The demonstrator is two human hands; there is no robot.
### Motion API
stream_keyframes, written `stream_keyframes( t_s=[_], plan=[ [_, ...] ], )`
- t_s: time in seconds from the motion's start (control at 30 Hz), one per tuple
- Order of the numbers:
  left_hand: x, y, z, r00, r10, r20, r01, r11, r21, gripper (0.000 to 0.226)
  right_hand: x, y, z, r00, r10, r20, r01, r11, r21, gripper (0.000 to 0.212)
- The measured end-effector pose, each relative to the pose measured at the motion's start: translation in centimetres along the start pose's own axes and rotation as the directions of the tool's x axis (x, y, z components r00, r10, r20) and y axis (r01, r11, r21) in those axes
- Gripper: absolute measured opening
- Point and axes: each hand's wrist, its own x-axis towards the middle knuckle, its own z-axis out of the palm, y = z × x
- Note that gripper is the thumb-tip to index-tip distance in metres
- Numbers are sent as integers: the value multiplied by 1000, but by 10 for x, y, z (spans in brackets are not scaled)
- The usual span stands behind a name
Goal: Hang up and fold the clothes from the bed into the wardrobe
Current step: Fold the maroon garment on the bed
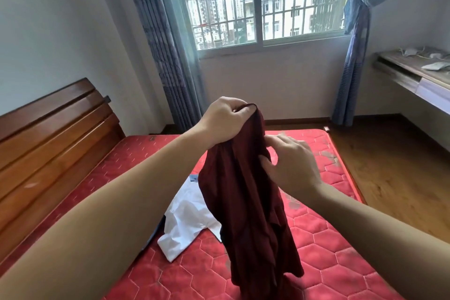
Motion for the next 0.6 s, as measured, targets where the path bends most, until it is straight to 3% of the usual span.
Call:
stream_keyframes(
  t_s=[0.1, 0.27, 0.43, 0.6],
  plan=[
    [0, -8, -10, 999, 39, -6, -39, 997, 71, 30, 7, 13, -1, 996, 84, 41, -88, 992, 92, 17],
    [-8, -41, -27, 997, 70, -19, -64, 975, 211, 20, 31, 17, -30, 993, 117, -16, -112, 976, 188, 16],
    [-24, -71, -16, 994, 16, 109, -44, 965, 257, 16, 64, 6, -59, 1000, -18, 25, 14, 990, 143, 18],
    [-25, -84, -2, 999, -36, 16, 26, 901, 433, 30, 72, 2, -68, 988, -92, 121, 81, 993, 91, 18]
  ],
)
